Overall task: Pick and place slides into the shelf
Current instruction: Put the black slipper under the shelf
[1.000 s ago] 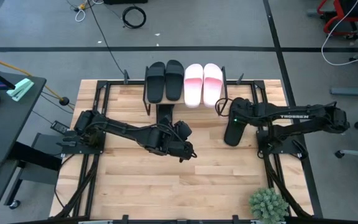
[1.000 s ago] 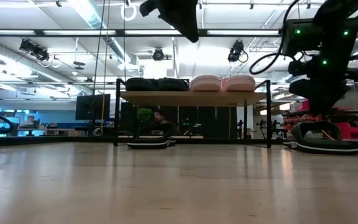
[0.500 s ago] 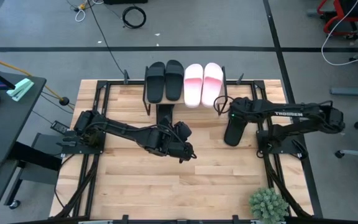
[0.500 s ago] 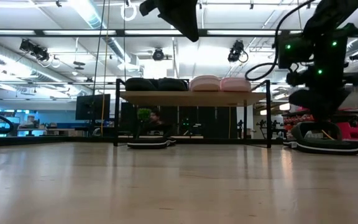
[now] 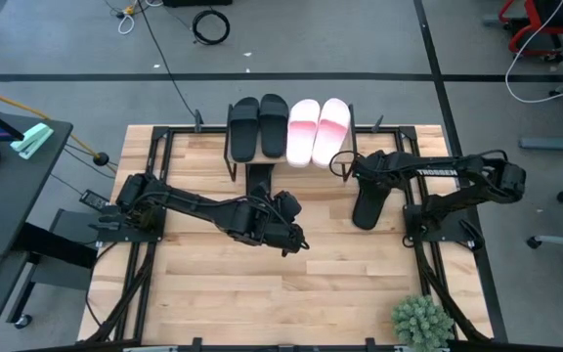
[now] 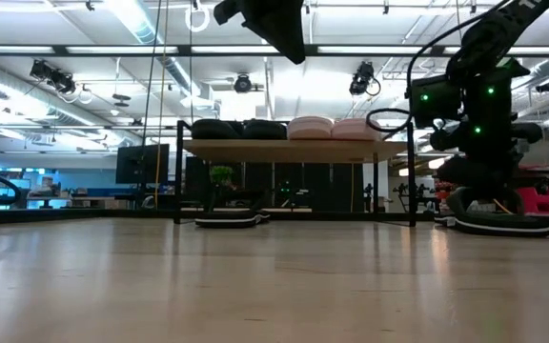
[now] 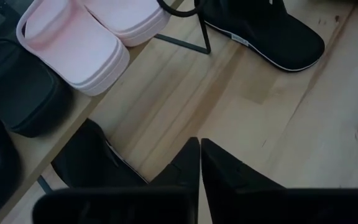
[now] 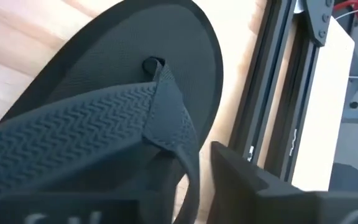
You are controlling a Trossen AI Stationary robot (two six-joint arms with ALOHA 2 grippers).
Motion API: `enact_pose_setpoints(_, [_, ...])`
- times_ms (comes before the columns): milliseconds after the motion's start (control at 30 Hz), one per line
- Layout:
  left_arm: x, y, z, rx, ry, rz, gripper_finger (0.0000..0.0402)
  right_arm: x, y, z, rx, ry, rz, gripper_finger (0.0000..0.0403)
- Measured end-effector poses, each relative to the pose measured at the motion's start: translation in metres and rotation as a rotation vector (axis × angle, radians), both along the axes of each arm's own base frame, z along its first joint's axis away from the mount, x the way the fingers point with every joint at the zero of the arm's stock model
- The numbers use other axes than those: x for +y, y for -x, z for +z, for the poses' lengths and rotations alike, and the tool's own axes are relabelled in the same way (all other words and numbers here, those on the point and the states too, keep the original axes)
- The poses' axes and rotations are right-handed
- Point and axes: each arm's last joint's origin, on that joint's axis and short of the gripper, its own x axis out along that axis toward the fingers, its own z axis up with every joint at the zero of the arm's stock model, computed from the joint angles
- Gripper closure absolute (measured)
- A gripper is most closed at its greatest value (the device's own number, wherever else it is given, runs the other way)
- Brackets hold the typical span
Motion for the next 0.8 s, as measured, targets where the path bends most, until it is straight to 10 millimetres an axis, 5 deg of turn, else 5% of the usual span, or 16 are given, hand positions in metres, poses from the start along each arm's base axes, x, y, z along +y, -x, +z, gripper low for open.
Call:
enact_pose_setpoints(200, [0.000, 0.000, 0.000, 0.000, -0.002, -0.004, 0.0392, -0.002, 0.002, 0.000, 0.015, -0.033, 0.015, 0.0389])
enact_pose_setpoints(433, [-0.001, 0.000, 0.000, 0.000, -0.002, -0.005, 0.0382, 0.011, 0.004, 0.004, 0.035, -0.046, 0.041, 0.0392])
enact_pose_setpoints(800, [-0.017, 0.000, 0.002, -0.045, 0.011, -0.044, 0.0384, 0.066, 0.015, 0.031, -0.152, -0.078, 0.115, 0.0397])
